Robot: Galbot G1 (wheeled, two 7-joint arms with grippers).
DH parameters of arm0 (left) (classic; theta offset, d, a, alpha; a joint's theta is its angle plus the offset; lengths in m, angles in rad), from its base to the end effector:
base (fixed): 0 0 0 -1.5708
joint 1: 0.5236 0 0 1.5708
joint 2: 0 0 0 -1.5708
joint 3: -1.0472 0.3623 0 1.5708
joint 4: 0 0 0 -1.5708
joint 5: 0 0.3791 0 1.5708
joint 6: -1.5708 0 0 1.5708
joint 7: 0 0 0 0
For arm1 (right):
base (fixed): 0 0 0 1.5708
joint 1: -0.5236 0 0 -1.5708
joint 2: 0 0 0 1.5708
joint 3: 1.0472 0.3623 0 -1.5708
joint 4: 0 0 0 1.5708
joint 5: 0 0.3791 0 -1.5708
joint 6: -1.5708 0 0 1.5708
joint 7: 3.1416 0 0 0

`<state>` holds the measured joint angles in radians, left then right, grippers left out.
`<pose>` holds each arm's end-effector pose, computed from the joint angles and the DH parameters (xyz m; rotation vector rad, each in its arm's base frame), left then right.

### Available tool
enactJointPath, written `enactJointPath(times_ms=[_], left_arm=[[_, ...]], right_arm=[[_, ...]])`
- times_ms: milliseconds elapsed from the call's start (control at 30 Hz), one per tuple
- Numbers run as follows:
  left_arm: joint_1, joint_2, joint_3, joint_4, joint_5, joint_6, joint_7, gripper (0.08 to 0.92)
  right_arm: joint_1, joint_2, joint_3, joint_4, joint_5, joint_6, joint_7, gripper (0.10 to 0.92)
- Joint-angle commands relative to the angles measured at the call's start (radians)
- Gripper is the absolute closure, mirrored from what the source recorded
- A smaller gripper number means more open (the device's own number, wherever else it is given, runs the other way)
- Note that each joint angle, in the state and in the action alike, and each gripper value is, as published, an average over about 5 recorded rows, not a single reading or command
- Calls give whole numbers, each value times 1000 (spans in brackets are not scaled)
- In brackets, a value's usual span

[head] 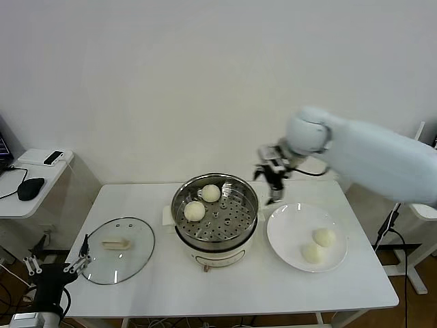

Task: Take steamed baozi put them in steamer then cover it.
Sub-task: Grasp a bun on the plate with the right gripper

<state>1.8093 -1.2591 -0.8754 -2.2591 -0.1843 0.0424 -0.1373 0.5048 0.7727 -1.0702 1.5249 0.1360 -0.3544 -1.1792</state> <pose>0.1404 0.1333 -0.2510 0.3089 -3.0605 -0.4332 0.5359 -0.0076 -0.0188 1.4576 -1.3734 1.5902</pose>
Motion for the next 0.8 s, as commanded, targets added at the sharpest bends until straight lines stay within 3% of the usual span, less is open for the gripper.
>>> enactJointPath(times_ms=[33,400,800], left_arm=[[-1,2,21,2,2,5,0,177],[10,4,17,1,8,11,1,177],[13,-3,3,7,9,12,3,177]], right_arm=[[-136,-351,45,142,-139,81,-36,203],[-655,-409,353,119,-291,90,15,203],[-733,-261,409,-22,-342,91,48,203]])
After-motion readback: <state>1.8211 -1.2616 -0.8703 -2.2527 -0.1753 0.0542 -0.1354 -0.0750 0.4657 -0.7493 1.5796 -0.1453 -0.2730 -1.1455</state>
